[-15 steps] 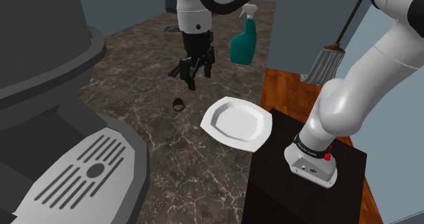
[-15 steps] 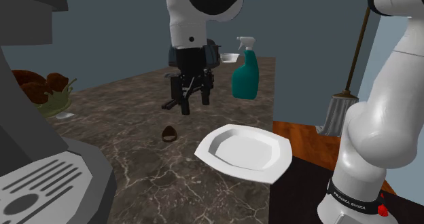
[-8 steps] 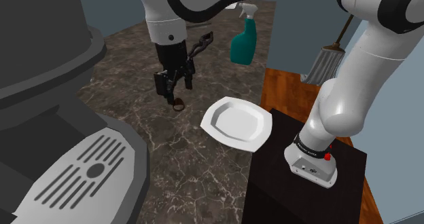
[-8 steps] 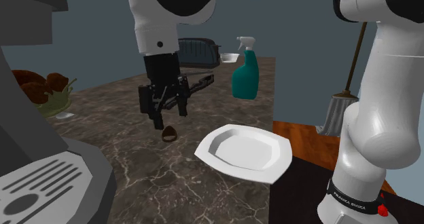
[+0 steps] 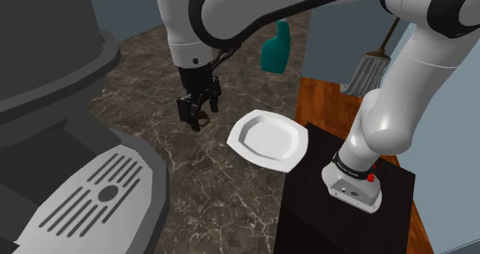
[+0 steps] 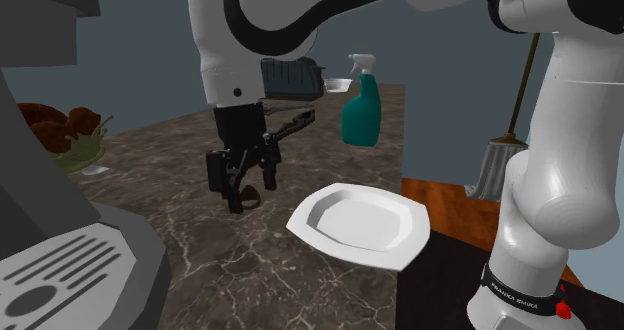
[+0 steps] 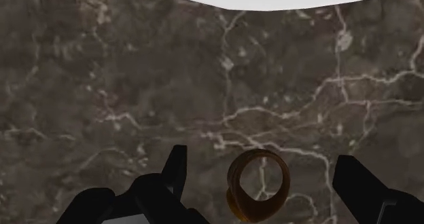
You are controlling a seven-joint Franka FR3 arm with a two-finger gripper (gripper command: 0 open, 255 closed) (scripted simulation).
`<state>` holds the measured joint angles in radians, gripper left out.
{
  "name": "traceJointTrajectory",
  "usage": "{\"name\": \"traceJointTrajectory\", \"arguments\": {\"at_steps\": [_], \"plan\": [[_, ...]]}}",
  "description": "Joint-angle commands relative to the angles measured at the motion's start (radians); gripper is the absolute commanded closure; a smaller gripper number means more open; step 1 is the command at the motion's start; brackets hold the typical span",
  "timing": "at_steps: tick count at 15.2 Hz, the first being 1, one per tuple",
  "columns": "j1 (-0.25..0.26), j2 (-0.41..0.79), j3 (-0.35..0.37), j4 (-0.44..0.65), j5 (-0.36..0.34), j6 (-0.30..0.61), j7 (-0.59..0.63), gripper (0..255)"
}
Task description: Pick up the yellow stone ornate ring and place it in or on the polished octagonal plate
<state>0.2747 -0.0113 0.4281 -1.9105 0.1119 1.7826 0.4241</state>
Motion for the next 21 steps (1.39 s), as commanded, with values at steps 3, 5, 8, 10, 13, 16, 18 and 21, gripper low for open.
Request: {"name": "traceJointTrajectory", "arguments": {"at_steps": [3, 5, 8, 10, 13, 16, 18, 21], "plan": [[0.001, -0.001, 0.001, -0.007, 0.001, 0.007, 0.001, 0], [0.001, -0.001, 0.001, -0.007, 0.001, 0.007, 0.001, 0], [0.001, -0.001, 0.001, -0.007, 0.001, 0.007, 0.001, 255], [0.002, 0.004, 0.002, -0.002, -0.001, 0.006, 0.003, 255], [0.004, -0.001, 0.004, -0.005, 0.001, 0.006, 0.008, 255], [0.001, -0.001, 0.000, -0.007, 0.001, 0.007, 0.001, 255], [0.001, -0.005, 0.000, 0.015, 0.002, -0.019, 0.002, 255], [0.000, -0.009, -0.001, 0.051, 0.002, -0.059, 0.004, 255]]}}
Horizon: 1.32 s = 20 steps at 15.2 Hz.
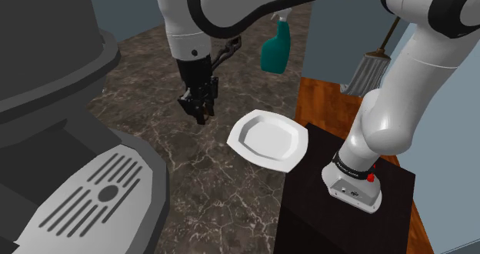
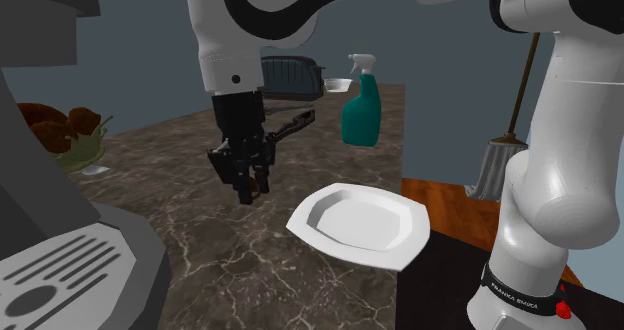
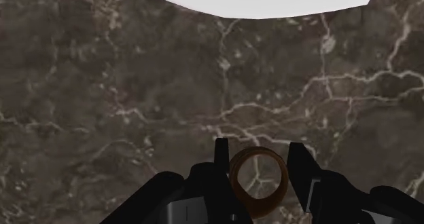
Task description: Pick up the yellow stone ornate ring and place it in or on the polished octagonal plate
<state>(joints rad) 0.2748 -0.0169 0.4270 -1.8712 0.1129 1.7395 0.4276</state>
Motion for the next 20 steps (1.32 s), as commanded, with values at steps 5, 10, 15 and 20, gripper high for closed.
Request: {"name": "traceJointTrajectory", "arguments": {"at_steps": [5, 10, 15, 20], "plan": [[-0.001, -0.006, -0.001, 0.077, 0.001, -0.082, 0.006, 255], [-0.001, -0.002, -0.002, 0.148, -0.001, -0.150, 0.013, 255], [0.000, -0.127, -0.006, 0.043, 0.049, -0.160, 0.002, 255], [0.025, -0.331, -0.019, -0.149, 0.124, -0.161, -0.014, 255]]}}
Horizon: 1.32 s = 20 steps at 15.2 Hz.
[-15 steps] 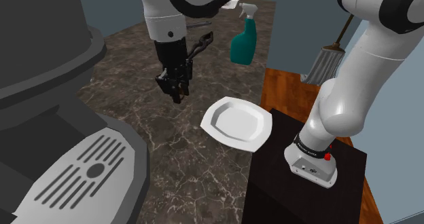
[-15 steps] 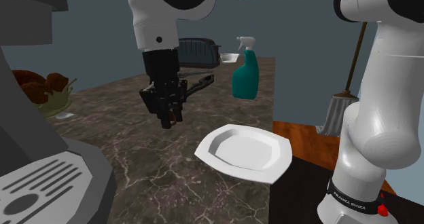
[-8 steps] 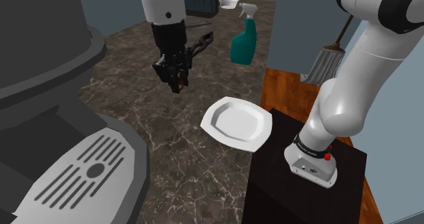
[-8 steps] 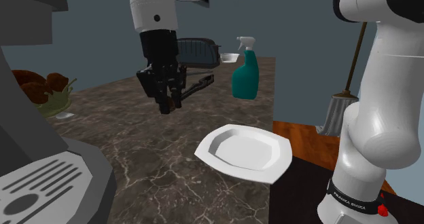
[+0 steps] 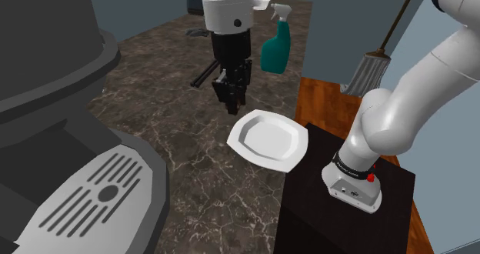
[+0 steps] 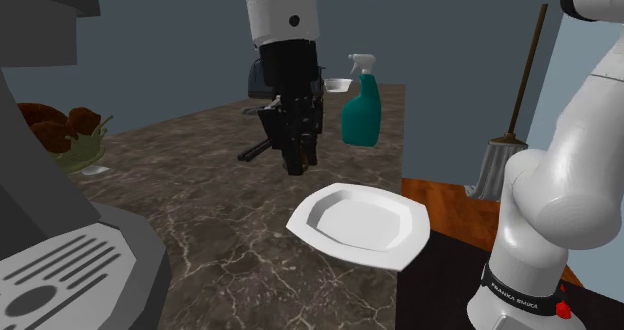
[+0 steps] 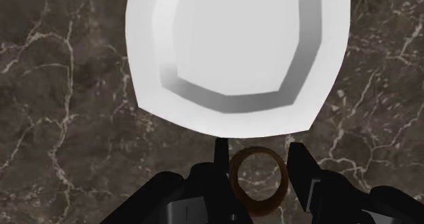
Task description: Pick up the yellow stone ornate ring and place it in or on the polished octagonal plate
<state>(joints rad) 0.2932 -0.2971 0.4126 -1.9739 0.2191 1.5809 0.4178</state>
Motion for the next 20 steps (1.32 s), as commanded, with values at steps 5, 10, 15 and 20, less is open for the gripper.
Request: {"name": "traceJointTrajectory", "arguments": {"at_steps": [5, 10, 15, 20], "plan": [[0.050, -0.247, -0.018, -0.204, 0.083, -0.034, -0.003, 255], [0.071, -0.314, -0.015, -0.292, 0.107, -0.012, -0.004, 255], [0.075, -0.318, -0.002, -0.360, 0.118, 0.053, -0.013, 255], [0.078, -0.317, 0.010, -0.415, 0.128, 0.109, -0.020, 255]]}}
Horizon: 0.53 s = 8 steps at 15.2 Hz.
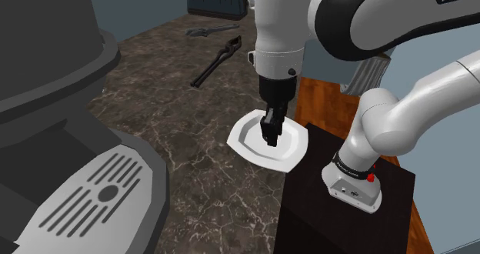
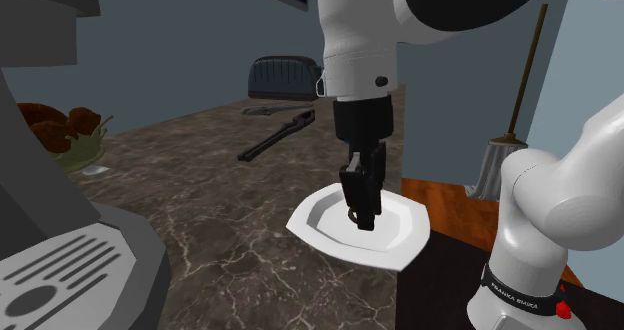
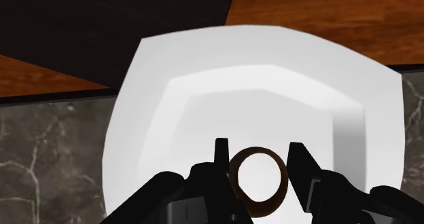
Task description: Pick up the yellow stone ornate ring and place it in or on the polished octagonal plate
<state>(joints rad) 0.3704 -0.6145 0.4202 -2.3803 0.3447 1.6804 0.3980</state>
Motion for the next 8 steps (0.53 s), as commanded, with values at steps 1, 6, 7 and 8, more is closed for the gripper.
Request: {"name": "traceJointTrajectory", "arguments": {"at_steps": [1, 6, 7, 8], "plan": [[0.001, 0.000, 0.003, -0.009, 0.002, 0.010, 0.000, 255], [0.001, 0.000, 0.003, -0.009, 0.002, 0.010, 0.000, 255], [0.001, 0.000, 0.003, -0.009, 0.002, 0.010, 0.000, 255], [0.001, 0.000, 0.003, -0.009, 0.002, 0.010, 0.000, 0]]}}
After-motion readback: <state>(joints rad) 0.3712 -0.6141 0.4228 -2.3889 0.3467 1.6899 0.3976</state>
